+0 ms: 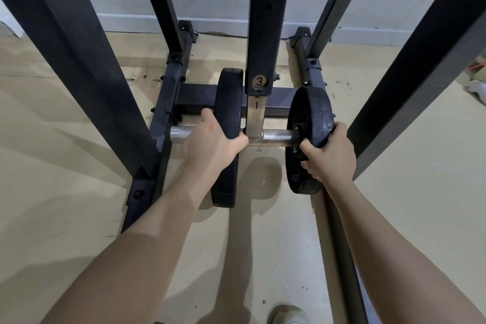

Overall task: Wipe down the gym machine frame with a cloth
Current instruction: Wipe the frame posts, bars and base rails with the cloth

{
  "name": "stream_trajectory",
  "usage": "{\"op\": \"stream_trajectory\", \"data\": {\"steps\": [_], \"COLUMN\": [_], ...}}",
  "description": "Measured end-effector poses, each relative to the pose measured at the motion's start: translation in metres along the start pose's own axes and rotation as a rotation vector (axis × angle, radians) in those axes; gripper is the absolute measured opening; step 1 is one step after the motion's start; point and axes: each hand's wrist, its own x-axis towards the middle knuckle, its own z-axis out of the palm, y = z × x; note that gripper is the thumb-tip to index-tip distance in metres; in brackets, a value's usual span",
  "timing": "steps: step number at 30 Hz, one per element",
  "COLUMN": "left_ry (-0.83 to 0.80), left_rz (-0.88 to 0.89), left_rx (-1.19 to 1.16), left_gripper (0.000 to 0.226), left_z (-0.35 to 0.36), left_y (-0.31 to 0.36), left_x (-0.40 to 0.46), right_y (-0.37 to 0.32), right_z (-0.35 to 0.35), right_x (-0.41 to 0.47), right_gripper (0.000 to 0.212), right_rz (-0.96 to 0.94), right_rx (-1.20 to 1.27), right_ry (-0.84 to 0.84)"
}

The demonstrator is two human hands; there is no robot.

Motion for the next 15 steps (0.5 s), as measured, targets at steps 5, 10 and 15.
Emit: {"op": "stream_trajectory", "data": {"steps": [5,10,15], "left_ry": [0.012,0.013,0.018], "left_rz": [-0.017,-0.006,0.015], "left_rx": [-0.023,-0.051,-0.086], "left_gripper": [0.065,0.071,0.073], "left_z": [0.003,0.005,0.005], "left_y": [0.008,0.004,-0.001], "left_x": [-0.003,-0.002,-0.002], "right_y": [0.009,0.014,-0.006], "right_z": [0.0,-0.004,-0.012], "right_x": [-0.006,-0.005,-0.012], "right_gripper": [0.043,0.048,0.067], "right_rz": [0.022,0.002,-0.167], "right_rx": [0.189,0.195,-0.166], "right_ry": [-0.033,-0.064,0.225]}}
